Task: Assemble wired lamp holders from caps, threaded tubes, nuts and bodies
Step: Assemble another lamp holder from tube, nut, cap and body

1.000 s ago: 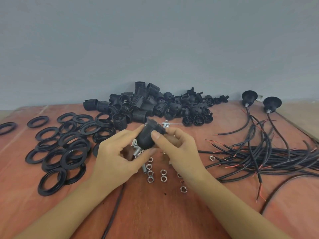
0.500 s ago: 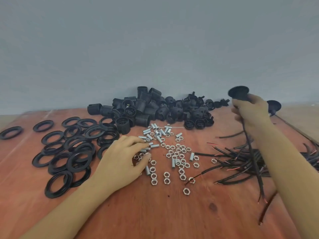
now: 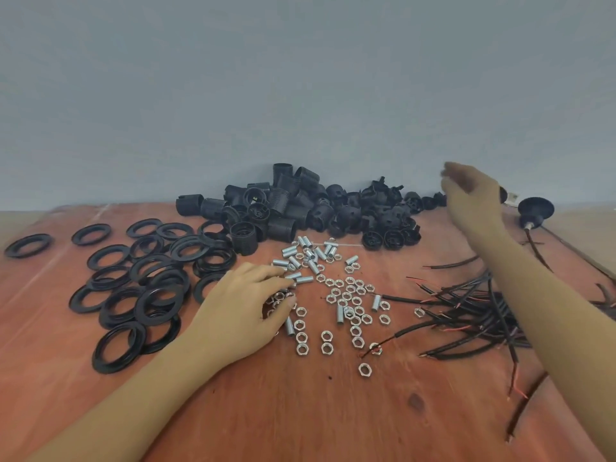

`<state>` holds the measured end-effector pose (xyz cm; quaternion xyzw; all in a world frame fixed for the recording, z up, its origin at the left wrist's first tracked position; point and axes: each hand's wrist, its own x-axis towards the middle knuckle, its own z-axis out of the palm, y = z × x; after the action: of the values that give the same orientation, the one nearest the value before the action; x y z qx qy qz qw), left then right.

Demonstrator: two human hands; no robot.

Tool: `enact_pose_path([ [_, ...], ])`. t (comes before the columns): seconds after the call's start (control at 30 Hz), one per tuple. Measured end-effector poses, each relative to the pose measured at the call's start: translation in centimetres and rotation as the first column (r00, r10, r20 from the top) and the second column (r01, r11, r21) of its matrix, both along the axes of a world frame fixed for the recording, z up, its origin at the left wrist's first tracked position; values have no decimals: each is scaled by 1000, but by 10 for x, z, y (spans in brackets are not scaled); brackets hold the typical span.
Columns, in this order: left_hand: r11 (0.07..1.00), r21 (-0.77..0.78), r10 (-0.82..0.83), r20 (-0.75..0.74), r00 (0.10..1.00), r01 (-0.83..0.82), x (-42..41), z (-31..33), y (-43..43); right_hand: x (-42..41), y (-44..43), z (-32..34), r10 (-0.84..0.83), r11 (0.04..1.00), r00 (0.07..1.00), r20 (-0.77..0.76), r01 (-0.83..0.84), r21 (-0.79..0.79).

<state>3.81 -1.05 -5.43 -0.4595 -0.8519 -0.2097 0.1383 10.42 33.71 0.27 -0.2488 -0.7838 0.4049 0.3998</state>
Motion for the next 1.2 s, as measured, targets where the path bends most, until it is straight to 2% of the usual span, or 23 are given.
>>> enact_pose_path([
  [0.13, 998, 23, 59, 47, 997, -60, -2, 0, -1, -3, -73, -3, 158, 981, 983, 95, -167, 103],
  [0.23, 993, 36, 107, 87, 990, -110, -4, 1, -2, -8, -120, -18, 304, 893, 886, 351, -394, 220],
  [0.33, 992, 40, 115, 79, 990, -118, -3, 4, -3, -21, -147, -31, 244, 806, 742, 624, -513, 295],
  [0.4, 993, 51, 103, 55, 993, -106, -2, 7, -4, -27, -155, -33, 180, 792, 702, 689, -519, 322],
  [0.67, 998, -54, -28, -14, 1000, 27, -9, 16, -12, -29, -159, -43, 64, 835, 763, 644, -393, 384],
  [0.87, 998, -13, -62, -14, 998, 62, -7, 13, -10, -24, -159, -44, 62, 819, 796, 602, -385, 424],
  [0.97, 998, 8, -68, 22, 997, 67, -5, 13, -9, -20, -156, -44, 81, 832, 855, 512, -341, 437],
  [1.07, 996, -4, -84, 16, 996, 84, -3, 14, -9, -10, -154, -45, 160, 886, 916, 367, -297, 355],
  [1.2, 993, -29, -112, 13, 994, 112, -2, 18, -11, 3, -158, -50, 267, 923, 933, 242, -320, 213],
])
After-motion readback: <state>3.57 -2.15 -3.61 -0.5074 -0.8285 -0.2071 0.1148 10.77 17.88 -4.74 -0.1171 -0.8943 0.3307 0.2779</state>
